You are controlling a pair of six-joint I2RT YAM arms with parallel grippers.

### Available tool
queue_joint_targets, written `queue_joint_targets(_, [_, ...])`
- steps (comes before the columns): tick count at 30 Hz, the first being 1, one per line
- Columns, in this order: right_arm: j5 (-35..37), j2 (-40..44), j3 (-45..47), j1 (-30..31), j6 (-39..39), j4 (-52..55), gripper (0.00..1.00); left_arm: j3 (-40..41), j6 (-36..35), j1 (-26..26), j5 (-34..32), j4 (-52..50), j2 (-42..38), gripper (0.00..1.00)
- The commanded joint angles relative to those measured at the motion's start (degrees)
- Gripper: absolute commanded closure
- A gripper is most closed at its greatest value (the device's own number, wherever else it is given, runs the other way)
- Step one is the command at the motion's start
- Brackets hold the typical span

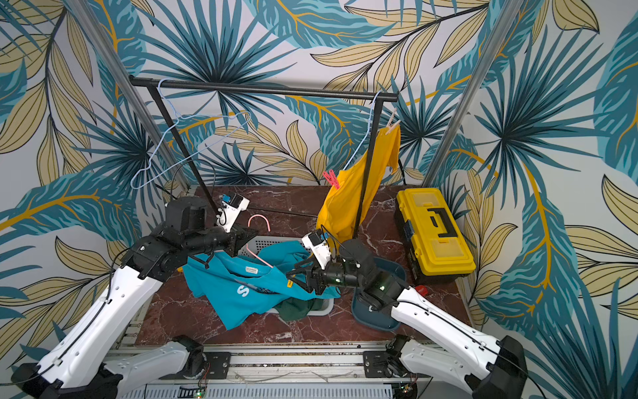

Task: Remove the clothespins securing t-shirts to the hanger
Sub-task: Remove the clothespin from the hanger.

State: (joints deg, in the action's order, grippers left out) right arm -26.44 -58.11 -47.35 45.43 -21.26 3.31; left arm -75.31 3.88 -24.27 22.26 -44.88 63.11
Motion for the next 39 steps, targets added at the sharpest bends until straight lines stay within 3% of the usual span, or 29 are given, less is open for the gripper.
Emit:
queue_joint_targets(1, [-0.8, -1.0, 0.4, 0.3, 0.6, 0.0, 0.52, -2.7, -0.3, 0.3, 0.5, 0.6, 0.2, 1.0])
queue_joint_targets(11, [-0.2, -1.3, 0.3, 2.0, 1.4, 0.5, 0.59, -3.0, 0.0, 0.3, 0.8, 0.6, 0.6, 1.0])
queue_joint_targets(29, [5.2, 2.7, 3.0, 2.2, 0.7, -2.3, 0.85, -2.3, 0.0, 0.2, 2.0, 0.6, 1.0, 1.0])
queue_joint_targets(39, [15.8, 9.2, 6.5, 2.2, -2.7, -6.7, 0.84, -1.2, -0.4, 0.3, 2.1, 0.6, 1.0, 1.0])
